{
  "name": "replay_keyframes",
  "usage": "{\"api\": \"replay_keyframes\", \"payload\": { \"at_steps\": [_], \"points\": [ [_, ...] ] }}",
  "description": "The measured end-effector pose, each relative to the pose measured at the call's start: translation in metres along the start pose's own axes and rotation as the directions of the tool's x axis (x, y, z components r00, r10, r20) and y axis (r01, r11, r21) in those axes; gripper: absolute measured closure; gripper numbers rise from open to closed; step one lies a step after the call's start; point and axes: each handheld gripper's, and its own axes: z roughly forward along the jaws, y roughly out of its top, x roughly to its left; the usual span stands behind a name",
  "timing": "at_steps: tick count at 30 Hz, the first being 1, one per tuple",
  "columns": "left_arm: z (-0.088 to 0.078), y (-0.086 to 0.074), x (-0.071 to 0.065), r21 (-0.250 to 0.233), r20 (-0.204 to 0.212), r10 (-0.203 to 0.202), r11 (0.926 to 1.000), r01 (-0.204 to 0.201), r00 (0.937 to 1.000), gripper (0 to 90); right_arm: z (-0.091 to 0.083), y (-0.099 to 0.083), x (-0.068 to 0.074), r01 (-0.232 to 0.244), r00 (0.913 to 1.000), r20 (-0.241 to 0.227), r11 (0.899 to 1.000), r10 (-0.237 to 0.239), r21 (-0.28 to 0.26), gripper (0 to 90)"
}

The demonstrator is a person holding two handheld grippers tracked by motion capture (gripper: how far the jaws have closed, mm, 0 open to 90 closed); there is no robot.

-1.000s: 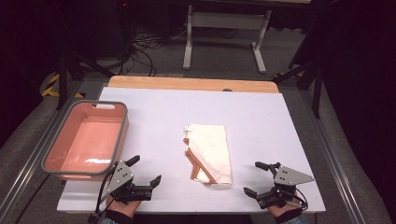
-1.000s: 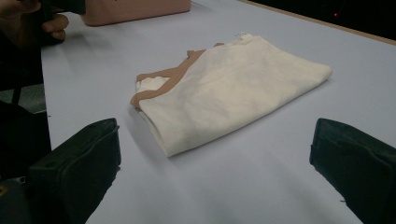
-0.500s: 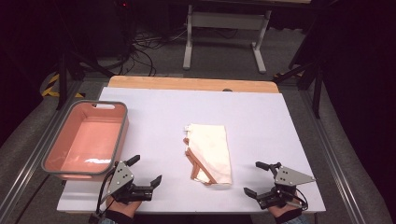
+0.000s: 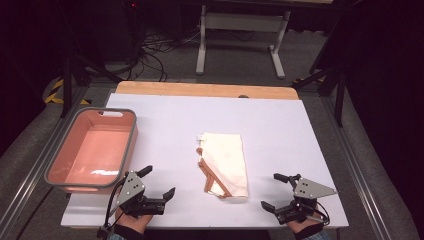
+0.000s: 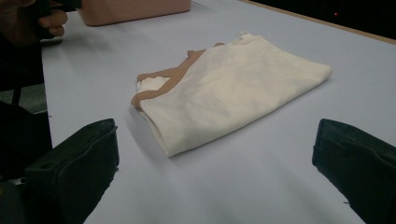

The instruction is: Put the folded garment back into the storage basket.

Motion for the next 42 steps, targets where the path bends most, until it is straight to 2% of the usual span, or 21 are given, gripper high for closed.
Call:
{"api": "replay_keyframes", "payload": {
  "at_steps": [4, 6, 9, 14, 15, 17, 23, 31, 36, 42],
  "points": [
    [0.006, 0.01, -0.001, 0.04, 0.033, -0.007, 0.9992, 0.006, 0.9994, 0.7, 0.0, 0.0, 0.0, -0.001, 1.0, 0.001, 1.0, 0.001, 0.001, 1.1],
    [0.007, 0.015, -0.001, 0.041, 0.03, 0.008, 0.9991, -0.009, 0.9995, 0.7, 0.0, 0.0, 0.0, -0.002, 1.0, 0.0, 1.0, 0.002, 0.002, 1.1],
    [0.015, 0.029, -0.003, 0.051, 0.062, 0.034, 0.998, -0.037, 0.9975, 0.8, 0.001, 0.0, 0.0, -0.003, 1.0, -0.003, 1.0, 0.003, 0.004, 1.1],
    [0.022, 0.04, -0.002, 0.057, 0.085, 0.025, 0.9979, -0.03, 0.9961, 0.3, 0.001, -0.001, -0.001, -0.004, 1.0, -0.006, 1.0, 0.004, 0.005, 1.3],
    [0.023, 0.041, -0.002, 0.055, 0.095, 0.017, 0.9982, -0.022, 0.9954, 0.3, 0.001, -0.001, -0.001, -0.005, 1.0, -0.006, 1.0, 0.005, 0.005, 1.3],
    [0.025, 0.043, 0.0, 0.042, 0.136, 0.026, 0.9986, -0.032, 0.9904, 0.1, 0.001, -0.001, -0.001, -0.005, 1.0, -0.006, 1.0, 0.005, 0.006, 1.4],
    [0.034, 0.052, -0.002, 0.06, 0.138, 0.033, 0.9973, -0.042, 0.9899, 1.3, 0.001, -0.001, -0.001, -0.01, 0.9999, -0.011, 1.0, 0.01, 0.008, 1.6],
    [0.051, 0.066, -0.005, 0.074, 0.163, 0.046, 0.9956, -0.058, 0.9856, 2.3, 0.001, -0.001, -0.002, -0.014, 0.9998, -0.014, 1.0, 0.014, 0.011, 1.8],
    [0.062, 0.073, -0.009, 0.092, 0.177, 0.07, 0.992, -0.087, 0.9818, 2.9, 0.001, -0.001, -0.002, -0.016, 0.9997, -0.017, 1.0, 0.016, 0.01, 1.9],
    [0.073, 0.079, -0.008, 0.116, 0.18, 0.061, 0.9897, -0.083, 0.9818, 3.7, 0.001, -0.001, -0.002, -0.016, 0.9997, -0.019, 1.0, 0.016, 0.009, 1.9]
  ]
}}
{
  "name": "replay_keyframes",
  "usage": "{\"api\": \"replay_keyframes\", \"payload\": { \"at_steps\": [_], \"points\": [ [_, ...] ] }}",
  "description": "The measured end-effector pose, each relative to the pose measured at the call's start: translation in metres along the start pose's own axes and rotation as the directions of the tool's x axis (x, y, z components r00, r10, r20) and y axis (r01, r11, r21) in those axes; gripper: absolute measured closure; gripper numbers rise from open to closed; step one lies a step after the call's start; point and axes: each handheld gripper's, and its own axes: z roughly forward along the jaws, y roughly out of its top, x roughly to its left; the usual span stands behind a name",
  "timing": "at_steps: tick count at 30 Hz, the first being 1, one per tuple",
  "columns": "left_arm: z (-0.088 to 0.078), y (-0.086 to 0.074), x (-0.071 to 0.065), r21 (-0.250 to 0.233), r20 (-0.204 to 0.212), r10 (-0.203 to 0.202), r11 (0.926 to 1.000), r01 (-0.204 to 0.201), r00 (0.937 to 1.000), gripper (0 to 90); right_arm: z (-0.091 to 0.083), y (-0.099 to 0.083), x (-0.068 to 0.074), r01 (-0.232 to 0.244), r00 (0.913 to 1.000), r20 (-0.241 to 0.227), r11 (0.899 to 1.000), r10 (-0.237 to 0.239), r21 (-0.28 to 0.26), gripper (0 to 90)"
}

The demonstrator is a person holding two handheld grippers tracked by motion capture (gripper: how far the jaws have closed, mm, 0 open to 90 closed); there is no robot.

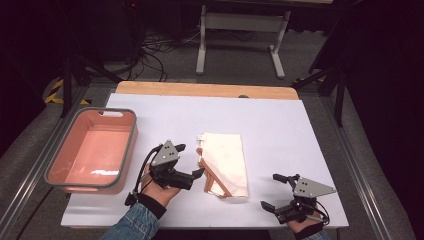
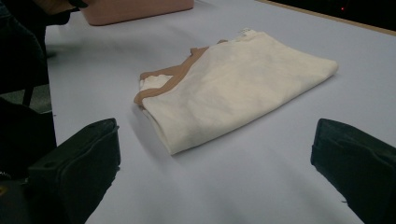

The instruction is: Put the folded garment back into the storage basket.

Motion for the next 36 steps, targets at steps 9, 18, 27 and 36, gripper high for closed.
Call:
{"api": "replay_keyframes", "payload": {
  "at_steps": [9, 18, 27, 36],
  "points": [
    [0.017, 0.01, 0.01, 0.059, -0.034, -0.035, 0.9976, 0.037, 0.9988, 6.1, 0.0, 0.0, 0.0, -0.003, 1.0, -0.001, 1.0, 0.003, -0.001, 2.0],
    [0.035, 0.018, 0.016, 0.119, -0.062, -0.006, 0.9928, 0.013, 0.9981, 7.5, 0.0, 0.0, 0.0, -0.002, 1.0, -0.004, 1.0, 0.002, -0.001, 2.1],
    [0.054, 0.023, 0.018, 0.175, -0.072, 0.026, 0.9845, -0.013, 0.9971, 7.8, 0.0, 0.0, 0.0, -0.002, 1.0, -0.008, 1.0, 0.002, -0.001, 2.1],
    [0.073, 0.024, 0.029, 0.22, -0.09, -0.029, 0.9744, 0.048, 0.9955, 9.9, 0.0, 0.0, -0.001, -0.003, 1.0, -0.009, 1.0, 0.003, 0.0, 2.1]
  ]
}}
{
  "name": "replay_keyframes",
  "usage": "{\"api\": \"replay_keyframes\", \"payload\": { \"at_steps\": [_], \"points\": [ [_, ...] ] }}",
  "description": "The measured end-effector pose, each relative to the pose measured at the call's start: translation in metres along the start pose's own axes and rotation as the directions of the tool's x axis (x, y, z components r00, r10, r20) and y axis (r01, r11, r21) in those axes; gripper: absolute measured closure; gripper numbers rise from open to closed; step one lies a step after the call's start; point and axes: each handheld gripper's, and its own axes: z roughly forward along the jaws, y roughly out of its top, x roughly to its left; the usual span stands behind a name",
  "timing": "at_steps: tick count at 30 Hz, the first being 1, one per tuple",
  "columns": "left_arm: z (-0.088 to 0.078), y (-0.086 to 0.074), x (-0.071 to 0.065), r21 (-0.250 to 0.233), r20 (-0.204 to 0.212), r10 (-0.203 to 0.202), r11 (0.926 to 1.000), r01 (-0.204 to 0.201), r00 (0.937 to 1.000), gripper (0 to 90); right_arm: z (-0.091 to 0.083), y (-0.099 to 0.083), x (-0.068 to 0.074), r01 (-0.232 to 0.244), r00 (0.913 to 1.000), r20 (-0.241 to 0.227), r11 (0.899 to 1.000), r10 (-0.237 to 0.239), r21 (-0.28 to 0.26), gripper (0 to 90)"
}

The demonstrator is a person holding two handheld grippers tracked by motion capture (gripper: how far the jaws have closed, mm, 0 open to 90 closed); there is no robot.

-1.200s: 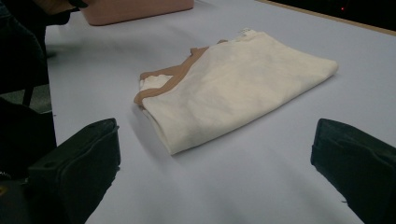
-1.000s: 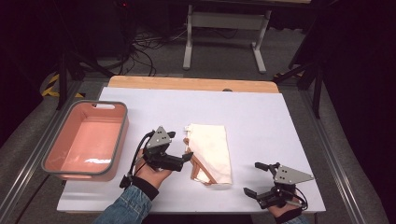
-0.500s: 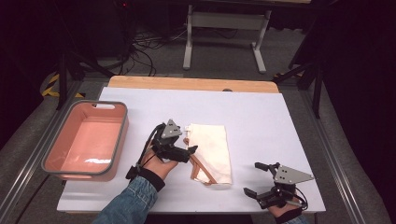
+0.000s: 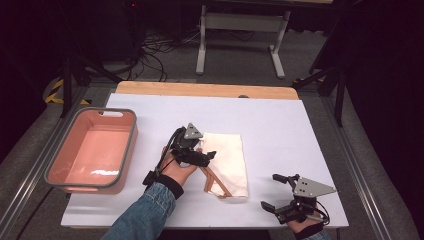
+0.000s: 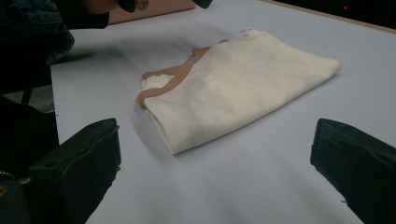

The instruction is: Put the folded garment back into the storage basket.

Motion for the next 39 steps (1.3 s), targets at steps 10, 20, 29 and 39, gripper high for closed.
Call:
{"api": "replay_keyframes", "payload": {
  "at_steps": [10, 20, 29, 39],
  "points": [
    [0.017, 0.001, 0.006, 0.046, -0.003, -0.03, 0.9985, 0.03, 0.9995, 10.3, 0.0, 0.0, 0.0, -0.003, 1.0, -0.004, 1.0, 0.003, 0.002, 2.2],
    [0.036, -0.002, 0.016, 0.137, -0.033, -0.081, 0.9869, 0.085, 0.9961, 13.2, 0.0, 0.0, -0.001, -0.006, 0.9998, -0.018, 1.0, 0.006, -0.001, 2.1],
    [0.048, -0.002, 0.024, 0.237, -0.043, -0.115, 0.9638, 0.122, 0.9924, 16.1, 0.0, 0.0, -0.001, -0.007, 0.9997, -0.024, 1.0, 0.007, -0.003, 2.1],
    [0.055, 0.001, 0.022, 0.281, -0.065, -0.111, 0.9515, 0.125, 0.9916, 22.0, 0.0, 0.0, -0.001, -0.008, 0.9996, -0.026, 1.0, 0.008, -0.003, 2.1]
  ]
}}
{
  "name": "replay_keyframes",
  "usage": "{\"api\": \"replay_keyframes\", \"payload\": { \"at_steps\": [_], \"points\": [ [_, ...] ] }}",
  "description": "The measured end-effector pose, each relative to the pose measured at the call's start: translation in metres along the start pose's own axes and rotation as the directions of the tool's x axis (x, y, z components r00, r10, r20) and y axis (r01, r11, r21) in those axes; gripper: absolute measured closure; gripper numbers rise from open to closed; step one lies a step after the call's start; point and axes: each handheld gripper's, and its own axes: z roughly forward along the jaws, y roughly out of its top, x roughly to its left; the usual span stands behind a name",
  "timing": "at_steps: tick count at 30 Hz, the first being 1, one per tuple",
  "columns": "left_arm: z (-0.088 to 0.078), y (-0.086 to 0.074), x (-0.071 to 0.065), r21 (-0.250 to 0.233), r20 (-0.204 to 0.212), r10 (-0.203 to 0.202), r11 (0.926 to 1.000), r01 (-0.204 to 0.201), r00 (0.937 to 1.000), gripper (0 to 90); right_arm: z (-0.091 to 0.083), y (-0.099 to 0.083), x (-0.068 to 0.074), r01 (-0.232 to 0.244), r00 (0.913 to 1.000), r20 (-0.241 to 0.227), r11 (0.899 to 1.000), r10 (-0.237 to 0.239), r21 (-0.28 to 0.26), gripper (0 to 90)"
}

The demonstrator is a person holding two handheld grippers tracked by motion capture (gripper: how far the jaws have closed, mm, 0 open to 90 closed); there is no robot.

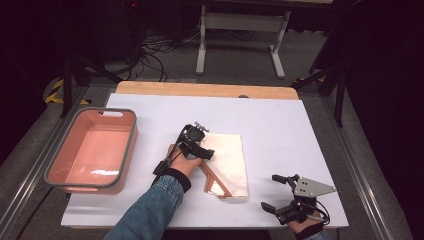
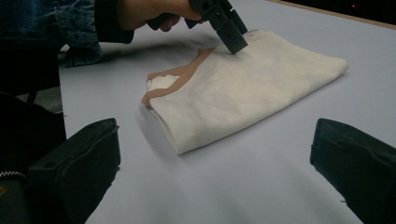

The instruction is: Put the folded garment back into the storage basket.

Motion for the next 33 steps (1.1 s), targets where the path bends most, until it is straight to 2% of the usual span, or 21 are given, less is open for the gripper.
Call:
{"api": "replay_keyframes", "payload": {
  "at_steps": [9, 12, 16, 20, 23, 26, 27, 33],
  "points": [
    [0.003, 0.0, -0.006, 0.007, -0.04, 0.004, 1.0, -0.004, 0.9992, 24.4, -0.001, 0.0, 0.0, 0.0, 1.0, 0.003, 1.0, 0.0, -0.002, 2.9],
    [0.002, 0.0, -0.008, 0.011, -0.041, 0.012, 0.9999, -0.012, 0.9991, 27.9, -0.001, 0.0, 0.0, -0.003, 1.0, 0.002, 1.0, 0.003, -0.005, 3.2],
    [0.002, 0.0, -0.011, 0.007, -0.034, 0.014, 0.9999, -0.014, 0.9993, 35.0, -0.004, 0.001, 0.0, -0.005, 1.0, 0.0, 1.0, 0.005, -0.026, 3.4],
    [0.0, 0.0, -0.014, 0.013, -0.025, 0.021, 0.9997, -0.021, 0.9995, 44.6, -0.004, 0.001, 0.0, -0.007, 1.0, 0.0, 1.0, 0.007, -0.024, 3.6],
    [-0.001, 0.0, -0.016, 0.013, -0.017, 0.026, 0.9996, -0.025, 0.9995, 56.9, -0.003, 0.001, 0.0, -0.006, 1.0, 0.0, 1.0, 0.006, -0.021, 3.7],
    [-0.001, 0.0, -0.019, 0.014, 0.025, 0.033, 0.9993, -0.034, 0.9991, 73.2, -0.003, 0.001, 0.0, -0.004, 1.0, 0.0, 1.0, 0.004, -0.021, 3.9],
    [-0.001, 0.001, -0.02, 0.013, 0.026, 0.035, 0.9993, -0.036, 0.999, 76.2, -0.003, 0.001, 0.0, -0.006, 1.0, -0.001, 1.0, 0.006, -0.02, 4.0],
    [-0.001, 0.001, -0.02, 0.015, 0.034, 0.033, 0.9993, -0.033, 0.9989, 79.2, -0.003, 0.0, 0.0, -0.01, 0.9999, -0.003, 1.0, 0.01, -0.019, 4.1]
  ]
}}
